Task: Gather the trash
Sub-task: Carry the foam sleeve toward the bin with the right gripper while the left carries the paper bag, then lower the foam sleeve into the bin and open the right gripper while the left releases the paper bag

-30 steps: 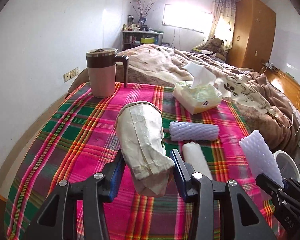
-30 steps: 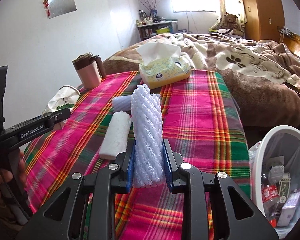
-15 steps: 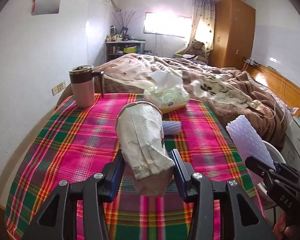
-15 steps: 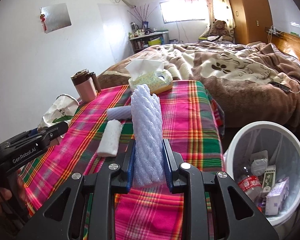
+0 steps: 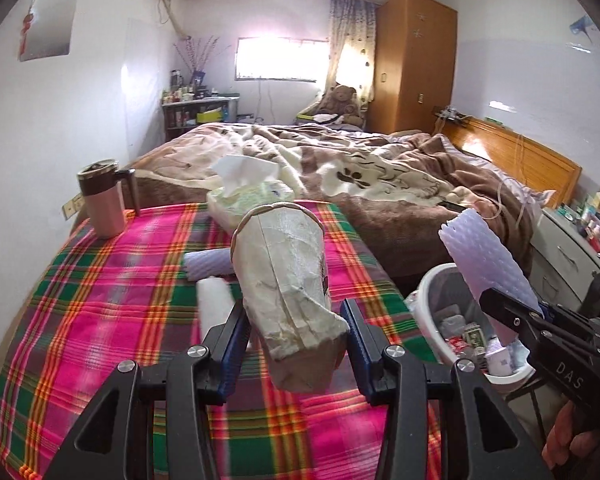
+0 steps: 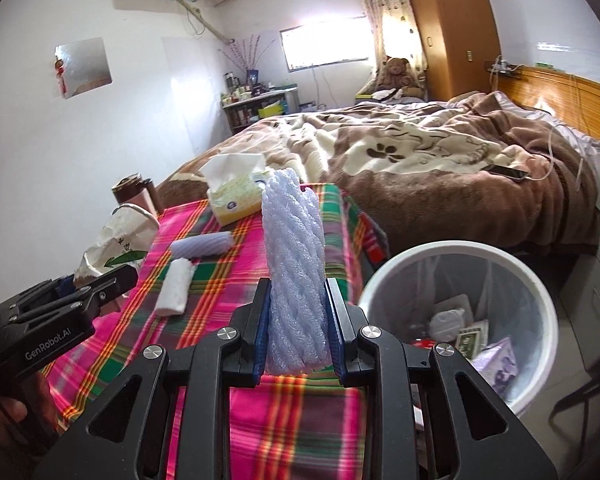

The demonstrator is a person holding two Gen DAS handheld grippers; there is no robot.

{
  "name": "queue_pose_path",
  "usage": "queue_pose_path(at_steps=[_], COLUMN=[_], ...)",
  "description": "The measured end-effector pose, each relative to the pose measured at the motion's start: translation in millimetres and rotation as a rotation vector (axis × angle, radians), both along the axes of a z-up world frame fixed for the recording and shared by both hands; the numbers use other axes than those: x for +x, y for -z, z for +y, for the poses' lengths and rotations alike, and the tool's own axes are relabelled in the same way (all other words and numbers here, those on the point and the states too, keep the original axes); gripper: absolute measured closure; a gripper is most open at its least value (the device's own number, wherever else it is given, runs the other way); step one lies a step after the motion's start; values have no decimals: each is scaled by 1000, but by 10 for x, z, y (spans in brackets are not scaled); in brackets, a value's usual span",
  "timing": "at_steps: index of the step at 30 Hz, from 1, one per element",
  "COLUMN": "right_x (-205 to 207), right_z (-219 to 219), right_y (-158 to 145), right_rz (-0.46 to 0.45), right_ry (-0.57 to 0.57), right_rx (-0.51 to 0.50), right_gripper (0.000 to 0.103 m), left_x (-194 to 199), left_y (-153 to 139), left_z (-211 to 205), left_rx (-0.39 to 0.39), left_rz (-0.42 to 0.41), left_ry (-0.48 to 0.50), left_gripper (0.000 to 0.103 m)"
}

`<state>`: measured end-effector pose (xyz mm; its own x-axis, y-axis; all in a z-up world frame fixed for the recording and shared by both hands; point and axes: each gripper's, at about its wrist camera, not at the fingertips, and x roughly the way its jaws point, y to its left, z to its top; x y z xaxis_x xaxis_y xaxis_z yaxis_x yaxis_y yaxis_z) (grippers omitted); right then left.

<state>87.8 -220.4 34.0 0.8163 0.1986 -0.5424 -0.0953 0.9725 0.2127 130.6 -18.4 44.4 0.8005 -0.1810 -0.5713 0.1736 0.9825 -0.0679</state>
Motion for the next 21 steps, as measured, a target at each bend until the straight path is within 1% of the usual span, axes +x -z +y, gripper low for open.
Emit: queue_pose_path(at_steps=[9, 13, 21], right_x=[-116, -122, -143], right_z=[-391, -536, -816], right_y=[2, 14, 79], right_rz=[-4, -1, 23], right_ry=[101, 137, 208], right_rx=[2, 3, 5], right_gripper=[77, 77, 77], left_x=[-69, -95, -67], left_y=[-15, -1, 55], left_z=[-577, -796, -1219], left_rx=[8, 19, 13], left_rz=[-10, -13, 6], left_ry=[117, 154, 240], left_gripper=[57, 57, 56])
